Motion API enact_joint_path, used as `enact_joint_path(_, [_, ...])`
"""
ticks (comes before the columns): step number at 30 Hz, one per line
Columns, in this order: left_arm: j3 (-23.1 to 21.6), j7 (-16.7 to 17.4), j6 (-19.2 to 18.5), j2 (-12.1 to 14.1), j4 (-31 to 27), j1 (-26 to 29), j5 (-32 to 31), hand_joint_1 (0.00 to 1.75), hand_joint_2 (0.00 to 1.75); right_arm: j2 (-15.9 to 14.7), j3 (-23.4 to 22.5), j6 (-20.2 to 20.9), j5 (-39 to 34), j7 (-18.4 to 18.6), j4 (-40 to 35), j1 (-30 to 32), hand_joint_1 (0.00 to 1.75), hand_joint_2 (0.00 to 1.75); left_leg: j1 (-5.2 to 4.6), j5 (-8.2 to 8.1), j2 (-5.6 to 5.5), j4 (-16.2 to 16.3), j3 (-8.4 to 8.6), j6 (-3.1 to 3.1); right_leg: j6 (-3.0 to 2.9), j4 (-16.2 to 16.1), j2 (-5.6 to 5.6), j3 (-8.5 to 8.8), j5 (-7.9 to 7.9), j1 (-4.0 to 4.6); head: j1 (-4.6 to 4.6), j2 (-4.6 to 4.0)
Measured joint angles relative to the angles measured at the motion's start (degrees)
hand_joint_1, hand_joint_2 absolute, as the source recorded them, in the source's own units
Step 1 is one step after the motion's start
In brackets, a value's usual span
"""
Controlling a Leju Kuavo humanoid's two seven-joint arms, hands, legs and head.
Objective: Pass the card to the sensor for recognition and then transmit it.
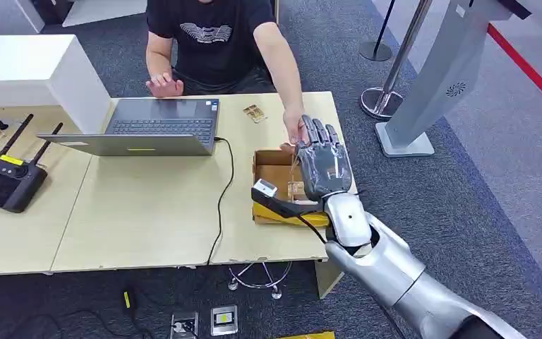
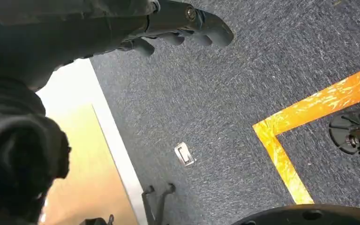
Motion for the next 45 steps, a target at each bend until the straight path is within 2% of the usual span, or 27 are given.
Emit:
enact_joint_path(2, [0.0, 0.0, 0.0, 0.0, 0.0, 0.0, 0.0, 0.0, 0.0, -0.1, -0.4, 0.4, 0.5, 0.1, 0.0, -0.1, 1.75, 1.75, 0.0, 0.0, 0.0, 0.0, 0.0, 0.0, 0.0, 0.0, 0.0, 0.0, 0.0, 0.0, 0.0, 0.0])
enact_joint_path(3, [0.0, 0.3, 0.0, 0.0, 0.0, 0.0, 0.1, 0.0, 0.0, -0.2, -0.5, 0.4, 0.8, 0.2, 0.0, -0.2, 0.33, 1.75, 0.0, 0.0, 0.0, 0.0, 0.0, 0.0, 0.0, 0.0, 0.0, 0.0, 0.0, 0.0, 0.0, 0.0])
enact_joint_path(4, [0.0, 0.5, 0.0, 0.0, 0.0, 0.0, 0.2, 0.0, 0.0, -0.2, -0.5, 0.3, 0.9, 0.3, 0.0, -0.2, 0.0, 1.75, 0.0, 0.0, 0.0, 0.0, 0.0, 0.0, 0.0, 0.0, 0.0, 0.0, 0.0, 0.0, 0.0, 0.0])
enact_joint_path(6, [0.0, 1.0, 0.0, 0.0, 0.0, 0.0, 0.2, 0.0, 0.0, -0.4, -0.5, -0.2, 1.4, 1.1, 0.0, -0.2, 0.0, 1.75, 0.0, 0.0, 0.0, 0.0, 0.0, 0.0, 0.0, 0.0, 0.0, -0.01, 0.0, 0.0, 0.0, 0.0])
enact_joint_path(7, [0.0, 1.2, 0.0, 0.0, 0.0, 0.0, 0.2, 0.0, 0.0, -0.5, -0.6, -0.8, 2.3, 1.4, 0.1, -0.2, 0.0, 0.0, 0.0, 0.0, 0.0, 0.0, 0.0, 0.0, 0.0, 0.0, 0.0, -0.01, 0.0, 0.0, 0.0, 0.0])
enact_joint_path(10, [0.0, 1.5, 0.0, 0.0, 0.0, 0.0, 0.5, 0.0, 0.0, -0.8, -1.0, -3.3, 3.8, 0.8, 0.3, -0.1, 0.0, 0.0, 0.0, 0.0, 0.0, 0.0, 0.0, 0.0, 0.0, 0.0, 0.01, -0.01, 0.0, 0.0, 0.0, 0.0])
enact_joint_path(14, [0.0, 1.5, 0.0, 0.0, 0.0, 0.0, 0.8, 0.0, 0.0, -1.1, -1.4, -3.2, 3.8, -0.3, 0.7, 0.0, 0.0, 0.0, 0.0, 0.0, 0.0, 0.0, 0.0, 0.0, 0.0, 0.0, 0.01, -0.01, 0.0, 0.0, 0.0, 0.0])
enact_joint_path(16, [0.0, 1.5, 0.0, 0.0, 0.0, 0.0, 1.2, 0.0, 0.0, -1.2, -2.1, -3.8, 0.2, -0.7, 0.9, 0.2, 0.0, 0.0, 0.0, 0.0, 0.0, 0.0, 0.01, 0.0, 0.0, 0.0, 0.0, -0.01, 0.0, 0.0, 0.0, 0.0])
enact_joint_path(20, [0.1, 1.5, 0.0, 0.0, 0.0, 0.0, 1.3, 0.0, 0.0, -1.3, -4.6, -7.8, -9.2, -1.2, 1.1, 0.8, 0.0, 0.0, 0.0, 0.0, 0.01, 0.0, 0.03, 0.0, 0.0, 0.0, 0.01, -0.02, 0.0, 0.0, 0.0, 0.0])
enact_joint_path(22, [0.2, 1.3, 0.0, 0.0, 0.0, 0.0, 1.4, 0.0, 0.0, -2.0, -6.4, -9.1, -12.2, -0.7, 1.3, 1.1, 0.0, 0.0, -0.01, 0.0, 0.01, 0.0, 0.07, -0.01, 0.0, 0.0, 0.01, -0.05, 0.0, 0.0, 0.0, 0.0])
enact_joint_path(26, [0.2, 0.9, 0.0, 0.0, 0.0, 0.1, 1.7, 0.0, 0.0, -5.1, -9.7, -8.6, -14.4, 4.6, 1.4, 2.7, 0.0, 0.0, -0.05, 0.0, -0.06, 0.0, 0.09, 0.01, 0.0, -0.1, -0.02, 0.0, 0.0, -0.01, 0.0, 0.0])
enact_joint_path(28, [0.2, 0.9, 0.0, 0.0, 0.0, 0.4, 1.8, 0.0, 0.0, -8.6, -12.6, -5.9, -15.1, 9.4, 1.3, 4.2, 0.0, 0.0, -0.07, -0.01, -0.01, 0.1, 0.1, 0.01, 0.0, -0.1, -0.01, 0.0, 0.0, -0.02, 0.0, 0.0])
enact_joint_path(30, [0.3, 1.0, 0.0, 0.0, 0.0, 0.5, 1.8, 0.0, 0.0, -11.5, -15.0, -3.4, -15.6, 12.4, 0.7, 6.1, 0.0, 0.0, -0.07, -0.03, 0.08, 0.1, 0.11, 0.03, 0.01, -0.1, 0.06, 0.0, 0.0, -0.03, 0.0, 0.0])
enact_joint_path(34, [0.4, 1.1, 0.0, 0.0, 0.0, 0.7, 1.9, 0.0, 0.0, -17.6, -22.7, 0.2, -16.3, 14.1, -1.6, 12.7, 0.0, 0.0, -0.07, -0.05, -0.12, 0.1, 0.08, 0.04, 0.01, -0.2, -0.17, 0.04, -0.01, -0.02, 0.02, 0.0])
enact_joint_path(36, [0.7, 1.1, 0.0, 0.0, 0.0, 0.9, 2.0, 0.0, 0.0, -20.4, -27.4, 1.7, -18.0, 14.1, -2.7, 17.4, 0.0, 0.0, -0.03, -0.11, -0.11, 0.1, 0.09, 0.06, 0.02, -0.2, -0.16, 0.04, -0.02, 0.01, -0.04, 0.0])
enact_joint_path(39, [1.2, 1.1, 0.0, 0.0, 0.0, 1.0, 2.3, 0.0, 0.0, -23.4, -35.8, 4.2, -20.0, 13.7, -4.1, 25.6, 0.0, 0.0, -0.03, -0.17, -0.2, 0.1, 0.03, 0.1, 0.01, -0.2, -0.29, 0.07, -0.05, 0.01, -0.02, 0.0])
enact_joint_path(41, [1.3, 1.1, 0.0, 0.0, 0.0, 1.1, 2.4, 0.0, 0.0, -25.0, -39.8, 5.8, -20.1, 12.8, -4.1, 30.6, 0.0, 0.0, -0.02, -0.22, -0.14, 0.0, 0.04, 0.05, 0.0, -0.2, -0.19, 0.01, -0.06, 0.02, 0.0, 0.0])
enact_joint_path(43, [1.4, 0.1, 0.0, -0.2, 0.0, 1.1, 2.9, 0.0, 0.0, -26.2, -44.3, 6.2, -22.3, 9.8, -3.0, 36.1, 0.0, 0.0, 0.0, -0.25, -0.14, 0.0, 0.09, 0.06, -0.01, -0.2, -0.23, 0.05, -0.12, 0.06, 0.0, 0.0])
enact_joint_path(45, [1.9, -1.3, 0.0, -0.5, 0.0, 1.2, 4.2, 0.0, 0.0, -25.9, -49.2, 4.1, -26.5, 4.5, 0.1, 40.6, 0.0, 0.0, -0.01, -0.25, -0.18, 0.0, 0.0, 0.07, 0.0, -0.2, -0.3, 0.06, -0.14, 0.03, -0.02, 0.0])
